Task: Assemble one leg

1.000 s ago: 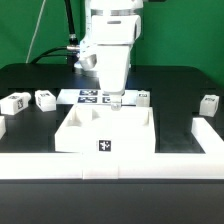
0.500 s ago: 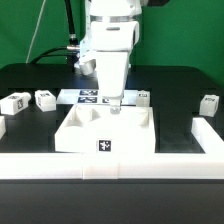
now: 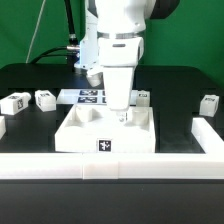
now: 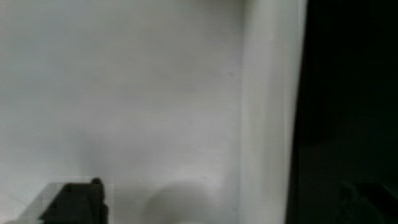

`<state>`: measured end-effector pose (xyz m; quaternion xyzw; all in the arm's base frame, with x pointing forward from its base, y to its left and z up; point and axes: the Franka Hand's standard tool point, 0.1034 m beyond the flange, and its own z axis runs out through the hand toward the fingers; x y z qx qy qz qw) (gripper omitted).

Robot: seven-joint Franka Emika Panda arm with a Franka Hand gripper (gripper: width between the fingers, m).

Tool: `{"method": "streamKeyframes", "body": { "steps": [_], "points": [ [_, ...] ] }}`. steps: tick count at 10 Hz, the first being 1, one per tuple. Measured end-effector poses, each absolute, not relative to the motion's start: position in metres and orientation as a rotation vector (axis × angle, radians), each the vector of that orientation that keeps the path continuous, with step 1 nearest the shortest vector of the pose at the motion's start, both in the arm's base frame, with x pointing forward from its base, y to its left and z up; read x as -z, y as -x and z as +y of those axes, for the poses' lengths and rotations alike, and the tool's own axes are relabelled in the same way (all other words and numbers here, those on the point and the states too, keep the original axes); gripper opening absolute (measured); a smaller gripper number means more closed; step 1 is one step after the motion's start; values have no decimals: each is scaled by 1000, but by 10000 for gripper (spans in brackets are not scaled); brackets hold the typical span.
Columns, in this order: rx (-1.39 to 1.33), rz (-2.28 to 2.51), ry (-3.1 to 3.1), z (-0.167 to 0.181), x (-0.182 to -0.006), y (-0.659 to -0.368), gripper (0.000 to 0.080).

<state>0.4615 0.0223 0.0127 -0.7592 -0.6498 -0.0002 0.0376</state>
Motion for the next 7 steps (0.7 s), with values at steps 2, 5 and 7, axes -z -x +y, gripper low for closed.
{"method": "streamKeyframes", "body": {
  "steps": [2, 5, 7],
  "points": [
    [3, -1991, 2334, 21, -13, -463, 650],
    [-1, -1990, 2333, 20, -12, -462, 387],
    [-1, -1989, 2334, 20, -12, -462, 61]
  ]
}}
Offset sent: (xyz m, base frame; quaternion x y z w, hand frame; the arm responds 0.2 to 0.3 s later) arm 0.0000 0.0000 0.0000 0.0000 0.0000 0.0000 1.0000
